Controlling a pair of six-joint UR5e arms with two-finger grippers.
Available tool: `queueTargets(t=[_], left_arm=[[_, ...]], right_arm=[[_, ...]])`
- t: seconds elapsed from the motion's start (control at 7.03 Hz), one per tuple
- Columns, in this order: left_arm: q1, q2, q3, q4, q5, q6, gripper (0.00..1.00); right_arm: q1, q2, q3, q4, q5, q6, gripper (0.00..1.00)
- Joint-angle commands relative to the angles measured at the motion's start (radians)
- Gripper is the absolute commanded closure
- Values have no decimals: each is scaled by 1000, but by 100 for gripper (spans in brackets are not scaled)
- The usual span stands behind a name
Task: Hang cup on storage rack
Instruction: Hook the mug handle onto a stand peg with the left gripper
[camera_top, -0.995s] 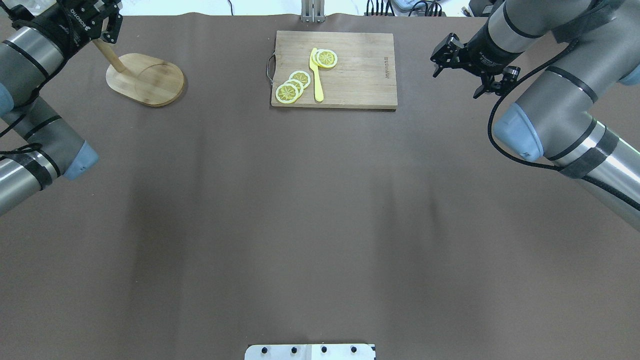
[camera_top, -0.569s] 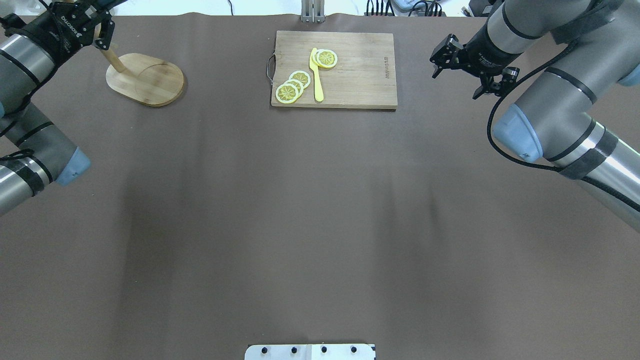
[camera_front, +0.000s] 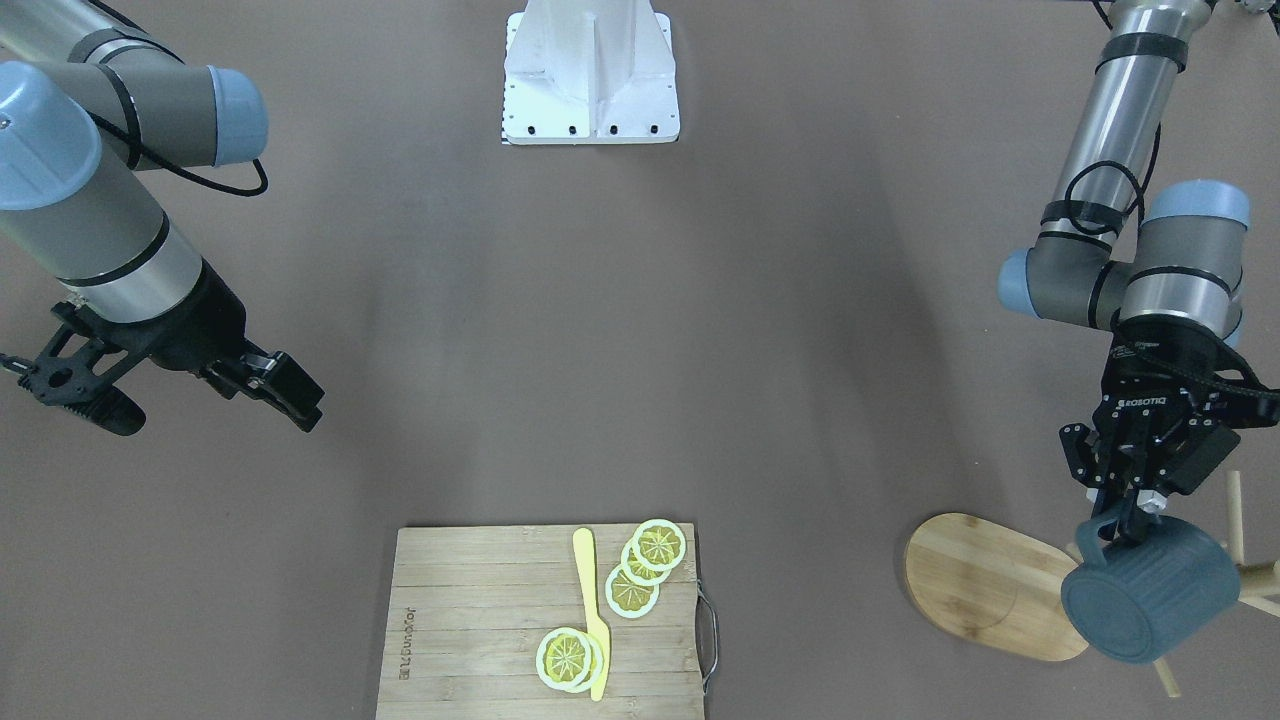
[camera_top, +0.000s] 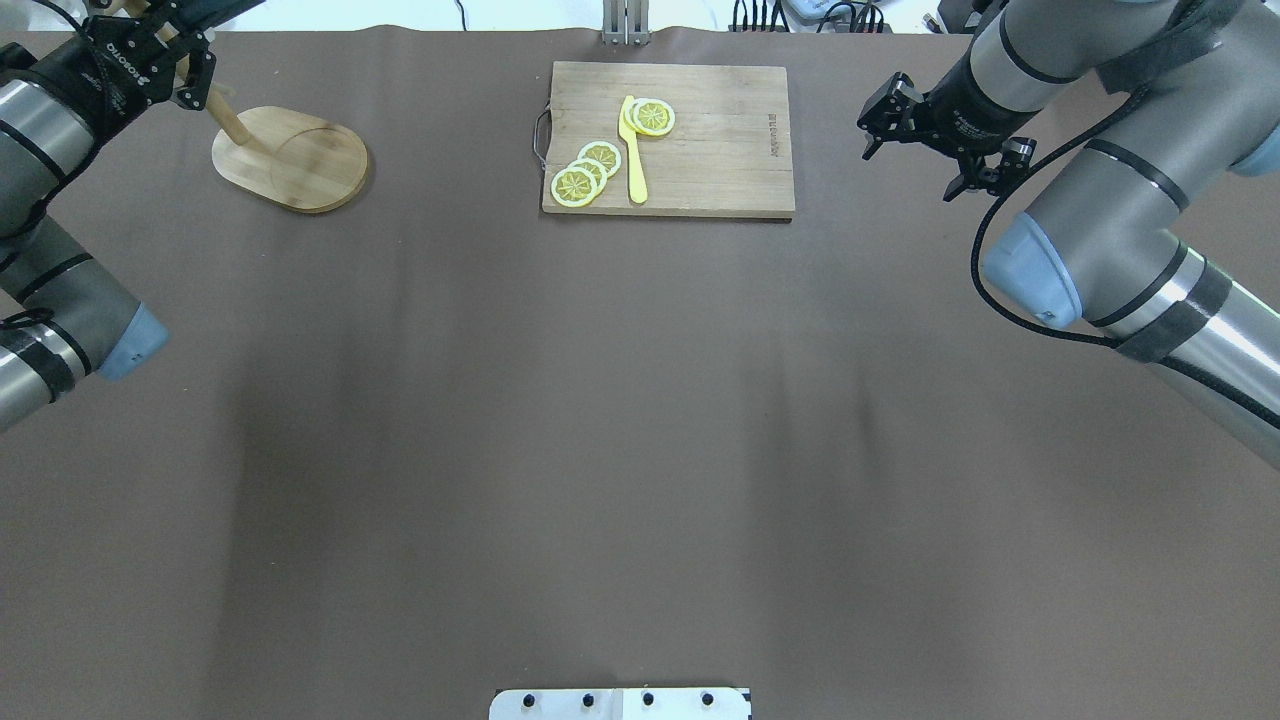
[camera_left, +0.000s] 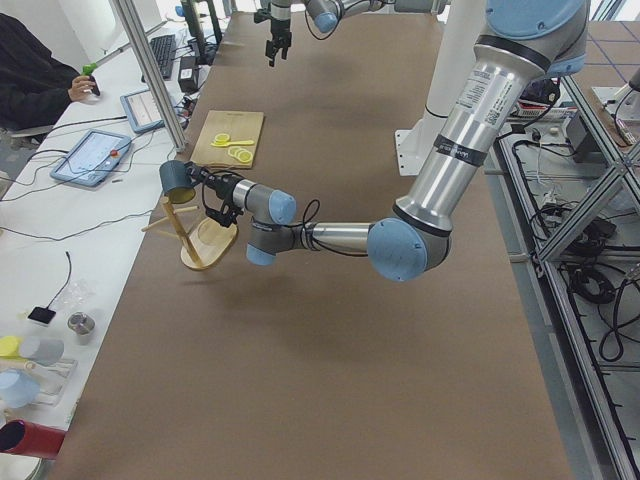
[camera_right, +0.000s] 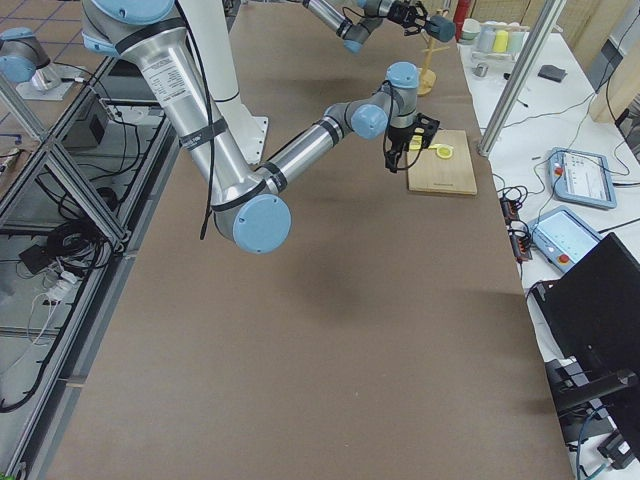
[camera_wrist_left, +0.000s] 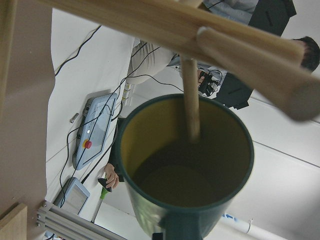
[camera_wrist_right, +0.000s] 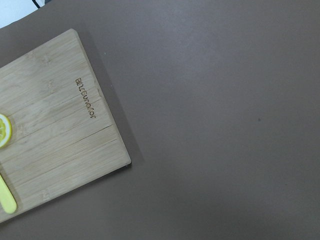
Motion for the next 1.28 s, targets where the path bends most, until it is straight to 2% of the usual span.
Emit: queueTargets(t=[0.0, 0.43, 0.71, 0.85, 1.0, 1.14], left_arm=[[-2, 6, 4, 0, 4, -26, 100], [-2, 17, 9, 0, 4, -64, 100], [-1, 17, 9, 1, 4, -73, 45], [-1, 17, 11, 3, 2, -73, 26], [-1, 18, 12, 5, 1, -70, 2], [-1, 18, 12, 5, 1, -73, 2]], right_arm=[[-1, 2, 0, 0, -1, 0, 0], [-1, 2, 0, 0, -1, 0, 0], [-1, 2, 0, 0, -1, -2, 0], [-1, 2, 0, 0, -1, -2, 0], [-1, 2, 0, 0, -1, -2, 0], [-1, 2, 0, 0, -1, -2, 0]])
